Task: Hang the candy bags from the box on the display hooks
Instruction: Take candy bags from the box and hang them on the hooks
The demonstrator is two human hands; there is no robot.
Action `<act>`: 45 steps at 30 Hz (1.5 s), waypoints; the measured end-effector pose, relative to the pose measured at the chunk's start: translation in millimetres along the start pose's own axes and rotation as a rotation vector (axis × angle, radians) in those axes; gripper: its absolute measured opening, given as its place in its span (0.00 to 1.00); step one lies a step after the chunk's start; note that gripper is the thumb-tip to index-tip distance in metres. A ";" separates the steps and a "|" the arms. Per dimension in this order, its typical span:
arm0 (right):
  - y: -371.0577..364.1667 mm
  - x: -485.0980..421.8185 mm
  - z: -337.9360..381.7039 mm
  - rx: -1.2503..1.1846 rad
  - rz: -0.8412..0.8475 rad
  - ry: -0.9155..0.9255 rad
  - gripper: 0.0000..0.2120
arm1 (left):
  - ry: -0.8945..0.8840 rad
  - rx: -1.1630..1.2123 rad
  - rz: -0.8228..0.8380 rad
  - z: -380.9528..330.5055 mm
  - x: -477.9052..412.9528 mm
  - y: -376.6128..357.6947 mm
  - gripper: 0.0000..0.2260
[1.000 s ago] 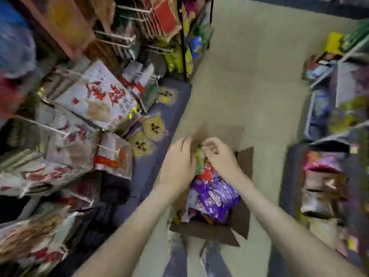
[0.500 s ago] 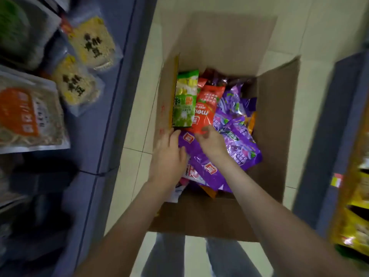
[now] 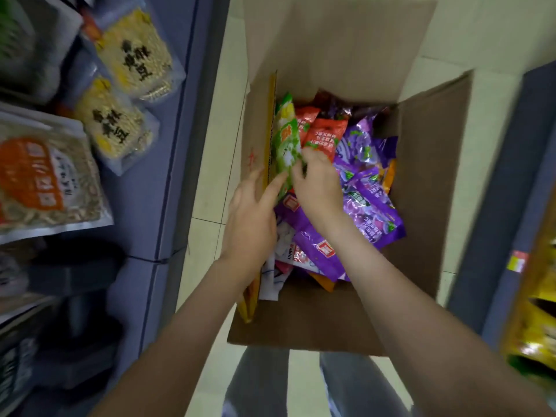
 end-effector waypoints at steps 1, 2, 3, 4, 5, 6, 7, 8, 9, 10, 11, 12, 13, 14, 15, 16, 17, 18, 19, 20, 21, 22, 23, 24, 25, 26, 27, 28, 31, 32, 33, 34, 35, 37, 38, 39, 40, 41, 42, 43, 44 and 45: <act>21.4 11.5 21.8 0.100 -0.009 0.097 0.07 | -0.004 0.004 0.007 -11.4 1.8 14.2 0.28; 41.3 23.8 42.3 0.206 -0.017 0.193 0.08 | -0.009 0.004 0.006 -24.5 4.3 30.2 0.29; 62.2 38.0 63.9 0.303 -0.022 0.269 0.08 | -0.018 0.005 0.004 -38.7 7.7 47.8 0.30; 83.0 53.0 84.2 0.390 -0.014 0.322 0.08 | -0.027 0.020 0.011 -52.5 11.2 66.4 0.32; 102.7 67.9 101.8 0.470 0.007 0.356 0.06 | -0.033 0.053 0.029 -66.2 15.5 87.3 0.35; 123.3 82.4 119.2 0.537 0.027 0.383 0.06 | -0.032 0.106 0.054 -77.9 19.8 107.0 0.37; 144.6 97.5 138.8 0.583 0.037 0.423 0.11 | -0.028 0.174 0.096 -89.1 25.1 126.4 0.38; 166.0 113.2 159.5 0.618 0.047 0.478 0.15 | -0.038 0.255 0.158 -102.2 32.1 145.4 0.37; 186.5 128.9 181.6 0.628 0.039 0.545 0.16 | -0.051 0.332 0.220 -116.8 42.0 164.6 0.32; 206.7 144.9 205.7 0.622 0.032 0.601 0.12 | -0.060 0.393 0.257 -130.9 54.3 184.3 0.25; 226.2 160.5 229.5 0.613 0.018 0.639 0.07 | -0.040 0.453 0.263 -144.9 69.5 205.1 0.19; 245.3 175.2 252.6 0.606 -0.010 0.657 0.08 | 0.002 0.515 0.244 -158.4 86.5 226.1 0.15; 261.4 188.9 272.6 0.613 -0.029 0.667 0.11 | 0.036 0.561 0.202 -170.2 103.8 246.5 0.14; 276.1 201.6 291.9 0.605 -0.038 0.671 0.12 | 0.031 0.587 0.138 -180.9 119.5 266.8 0.13; 288.8 210.4 308.3 0.577 -0.042 0.682 0.12 | -0.001 0.575 0.074 -193.2 133.9 287.9 0.12; 301.3 218.0 323.7 0.539 -0.043 0.684 0.12 | -0.032 0.544 0.017 -204.4 147.8 308.6 0.12; 313.5 225.0 338.6 0.485 -0.042 0.680 0.13 | -0.053 0.515 -0.037 -213.7 162.9 328.2 0.12; 324.5 232.4 353.4 0.423 -0.033 0.659 0.14 | -0.066 0.509 -0.090 -221.5 178.8 347.3 0.11; 335.2 240.0 368.0 0.360 -0.051 0.646 0.14 | -0.065 0.533 -0.140 -225.9 194.3 363.7 0.11; 345.7 247.9 382.6 0.300 -0.098 0.635 0.13 | -0.070 0.571 -0.198 -229.0 210.1 379.6 0.10; 355.0 255.6 395.5 0.236 -0.163 0.630 0.12 | -0.062 0.613 -0.256 -229.3 225.3 393.2 0.08; 361.6 263.5 408.1 0.166 -0.222 0.619 0.12 | -0.062 0.660 -0.321 -230.0 241.8 406.4 0.08; 365.0 270.2 420.1 0.100 -0.256 0.603 0.17 | -0.059 0.706 -0.382 -229.3 257.4 418.7 0.11; 365.8 277.7 433.3 0.033 -0.257 0.576 0.24 | -0.065 0.744 -0.434 -229.5 273.9 430.5 0.14; 364.2 283.7 446.6 -0.044 -0.248 0.556 0.30 | -0.065 0.781 -0.481 -227.1 289.1 440.7 0.15; 362.3 290.0 461.0 -0.124 -0.238 0.550 0.36 | -0.068 0.816 -0.525 -226.1 305.2 451.9 0.14; 360.2 296.5 477.4 -0.209 -0.217 0.559 0.39 | -0.076 0.856 -0.571 -224.6 320.5 463.0 0.12; 355.9 300.6 492.8 -0.305 -0.156 0.554 0.40 | -0.083 0.890 -0.625 -220.3 335.0 473.6 0.11; 331.4 310.6 537.4 -0.522 0.190 0.519 0.26 | -0.112 0.981 -0.780 -205.6 377.5 504.9 0.13; 321.7 315.5 551.5 -0.560 0.293 0.523 0.21 | -0.114 0.981 -0.843 -202.4 394.0 514.9 0.14; 311.7 320.4 565.7 -0.578 0.365 0.543 0.19 | -0.115 0.973 -0.916 -197.7 409.8 523.9 0.16; 302.6 329.8 581.2 -0.591 0.414 0.574 0.16 | -0.113 0.948 -0.992 -194.2 427.3 532.3 0.19; 293.4 340.1 597.2 -0.606 0.446 0.614 0.12 | -0.100 0.921 -1.062 -188.7 443.1 539.5 0.21; 276.4 360.3 628.8 -0.624 0.480 0.674 0.11 | -0.049 0.917 -1.182 -180.2 474.5 552.5 0.20; 268.3 369.6 644.4 -0.619 0.486 0.699 0.15 | -0.025 0.936 -1.233 -176.6 490.2 558.9 0.20; 260.3 379.3 660.3 -0.615 0.498 0.736 0.17 | -0.011 0.961 -1.274 -173.4 504.8 564.8 0.20; 252.1 390.4 676.7 -0.618 0.516 0.774 0.19 | 0.002 0.962 -1.324 -168.6 520.2 571.3 0.21; 243.9 397.9 690.9 -0.618 0.535 0.798 0.21 | 0.013 0.934 -1.374 -163.8 534.3 578.2 0.23; 237.1 403.6 703.1 -0.620 0.555 0.808 0.24 | 0.024 0.900 -1.411 -161.4 547.1 584.0 0.24; 230.9 408.6 714.2 -0.614 0.573 0.826 0.24 | 0.034 0.876 -1.440 -157.5 558.3 588.5 0.23; 226.4 416.5 725.6 -0.614 0.587 0.853 0.22 | 0.033 0.857 -1.462 -155.7 569.8 593.6 0.22; 222.9 422.6 734.5 -0.617 0.601 0.870 0.21 | 0.031 0.832 -1.470 -155.6 578.7 597.4 0.22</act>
Point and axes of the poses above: each hand's wrist, its own x-axis away from the middle knuckle, its own y-axis out of the back of the hand, z = x × y, the point moved 4 cm from there along -x, towards the middle knuckle, and after that the axes turned 13 degrees about z, right-handed, at the moved point
